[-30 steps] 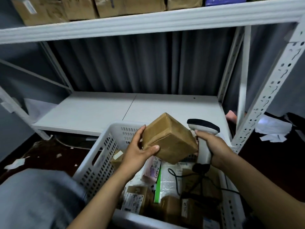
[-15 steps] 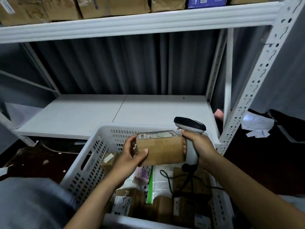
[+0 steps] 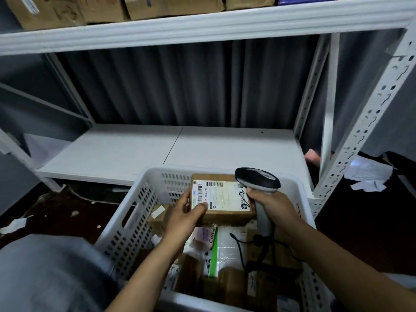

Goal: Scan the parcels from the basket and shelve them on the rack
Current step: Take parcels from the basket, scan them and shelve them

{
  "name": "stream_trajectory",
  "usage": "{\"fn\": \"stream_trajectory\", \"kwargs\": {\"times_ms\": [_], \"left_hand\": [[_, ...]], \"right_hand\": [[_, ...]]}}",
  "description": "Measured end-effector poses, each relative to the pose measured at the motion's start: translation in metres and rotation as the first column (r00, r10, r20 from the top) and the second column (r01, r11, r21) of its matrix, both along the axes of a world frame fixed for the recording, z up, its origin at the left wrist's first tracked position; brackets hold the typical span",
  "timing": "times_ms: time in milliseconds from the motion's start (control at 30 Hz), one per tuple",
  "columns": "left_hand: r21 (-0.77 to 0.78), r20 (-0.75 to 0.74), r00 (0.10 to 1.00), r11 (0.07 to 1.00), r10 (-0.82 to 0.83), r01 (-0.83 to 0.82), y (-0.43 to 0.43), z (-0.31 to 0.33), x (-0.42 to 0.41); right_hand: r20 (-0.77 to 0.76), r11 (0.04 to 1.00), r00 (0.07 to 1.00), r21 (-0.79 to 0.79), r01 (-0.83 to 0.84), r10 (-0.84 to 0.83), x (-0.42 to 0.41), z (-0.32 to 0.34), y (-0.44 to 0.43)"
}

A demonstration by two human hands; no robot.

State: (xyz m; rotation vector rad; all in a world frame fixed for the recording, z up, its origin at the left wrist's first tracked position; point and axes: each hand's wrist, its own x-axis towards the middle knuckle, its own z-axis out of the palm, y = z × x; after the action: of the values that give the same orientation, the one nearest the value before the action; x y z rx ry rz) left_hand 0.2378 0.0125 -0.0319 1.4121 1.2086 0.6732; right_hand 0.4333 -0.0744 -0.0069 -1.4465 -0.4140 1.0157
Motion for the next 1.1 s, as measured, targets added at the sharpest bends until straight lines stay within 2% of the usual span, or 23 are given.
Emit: {"fn": "stream_trajectory", "kwargs": {"times_ms": [133, 200, 300, 433, 533, 833, 1100], "left_hand": [[-0.191, 0.209, 0.978, 0.98, -0.005, 0.046, 0.01, -0.005, -0.007], [-0.202, 0.241, 0.969, 0.979, 0.046, 0.004, 0.014, -0.008, -0.01], [-0.093, 0.2, 0.973, 0.991, 0.114, -0.096, 0.018, -0.009, -0.012], [0.041, 0.129, 0.977, 0.983, 0.17, -0.176, 0.019, -0.011, -0.019], [0.068, 0.102, 0.976, 0.977, 0.193, -0.201, 0.02, -0.017, -0.023], [0.1, 0.031, 0.979, 0.974, 0.202, -0.204, 0.024, -0.031, -0.02], [0.153, 0.031, 0.985, 0.973, 0.17, -0.173, 0.021, -0.031, -0.014]], "right_hand": [[0.016, 0.999, 0.999, 0.01, -0.043, 0.043, 0.002, 0.004, 0.003], [0.052, 0.996, 0.995, -0.003, -0.085, 0.086, 0.003, 0.008, 0.004], [0.153, 0.986, 0.977, -0.092, -0.137, 0.15, 0.006, 0.015, 0.004], [0.154, 0.958, 0.949, -0.129, -0.258, 0.276, 0.006, 0.029, 0.0], [0.166, 0.938, 0.926, -0.138, -0.318, 0.338, 0.006, 0.036, -0.001], [0.208, 0.941, 0.92, -0.143, -0.308, 0.333, 0.009, 0.038, -0.004], [0.226, 0.949, 0.924, -0.134, -0.285, 0.309, 0.009, 0.035, -0.001]]}}
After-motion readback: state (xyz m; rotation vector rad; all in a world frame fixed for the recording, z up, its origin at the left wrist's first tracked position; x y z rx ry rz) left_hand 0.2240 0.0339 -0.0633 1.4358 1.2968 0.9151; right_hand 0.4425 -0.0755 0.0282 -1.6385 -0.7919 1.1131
